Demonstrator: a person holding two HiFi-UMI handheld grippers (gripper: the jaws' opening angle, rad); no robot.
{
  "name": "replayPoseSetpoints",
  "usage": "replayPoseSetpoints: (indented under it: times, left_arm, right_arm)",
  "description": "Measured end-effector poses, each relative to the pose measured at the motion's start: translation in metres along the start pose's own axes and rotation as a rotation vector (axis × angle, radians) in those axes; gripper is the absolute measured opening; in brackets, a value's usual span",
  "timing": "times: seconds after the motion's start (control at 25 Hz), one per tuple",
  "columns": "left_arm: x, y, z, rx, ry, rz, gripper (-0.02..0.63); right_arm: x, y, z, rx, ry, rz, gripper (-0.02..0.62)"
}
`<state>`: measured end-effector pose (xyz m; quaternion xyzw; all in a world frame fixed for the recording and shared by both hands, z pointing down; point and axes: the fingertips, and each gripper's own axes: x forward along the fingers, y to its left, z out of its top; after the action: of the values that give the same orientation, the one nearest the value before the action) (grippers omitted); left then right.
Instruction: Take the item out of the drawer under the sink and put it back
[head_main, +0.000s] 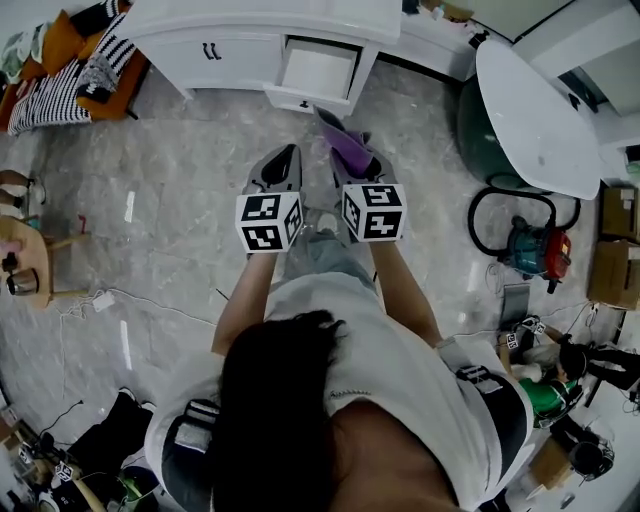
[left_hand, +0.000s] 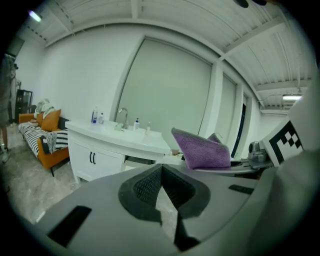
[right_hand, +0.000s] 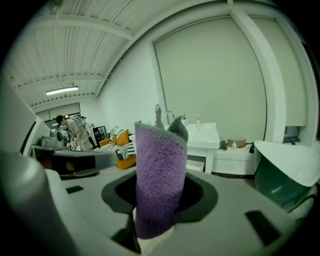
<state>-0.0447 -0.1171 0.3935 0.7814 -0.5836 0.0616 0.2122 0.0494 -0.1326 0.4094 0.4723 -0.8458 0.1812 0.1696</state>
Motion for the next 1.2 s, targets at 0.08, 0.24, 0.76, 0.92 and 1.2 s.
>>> replayPoseSetpoints:
  times: [0.08, 0.24, 0.76, 0.92, 1.2]
  left_arm:
    - [0.015, 0.001, 0.004, -0.007, 0.003, 0.019, 0.003]
    - [0.044, 0.000, 0.013, -0.014, 0.006, 0.049, 0.003]
    - [0.097, -0.007, 0.024, -0.018, 0.017, 0.091, 0.003]
    - [0.105, -0.001, 0.025, -0.017, 0.018, 0.097, 0.003]
    - [0.133, 0.013, 0.022, -0.008, 0.028, 0.081, 0.003]
  right_arm:
    - [0.011, -0.011, 0.004, -0.001, 0.012, 0.017, 0.177]
    - [0.031, -0.037, 0.013, -0.001, 0.030, 0.044, 0.178]
    - [0.067, -0.085, 0.029, 0.007, 0.051, 0.079, 0.177]
    - [0.074, -0.088, 0.023, 0.007, 0.068, 0.072, 0.176]
    - [0.096, -0.100, 0.018, 0.025, 0.074, 0.049, 0.177]
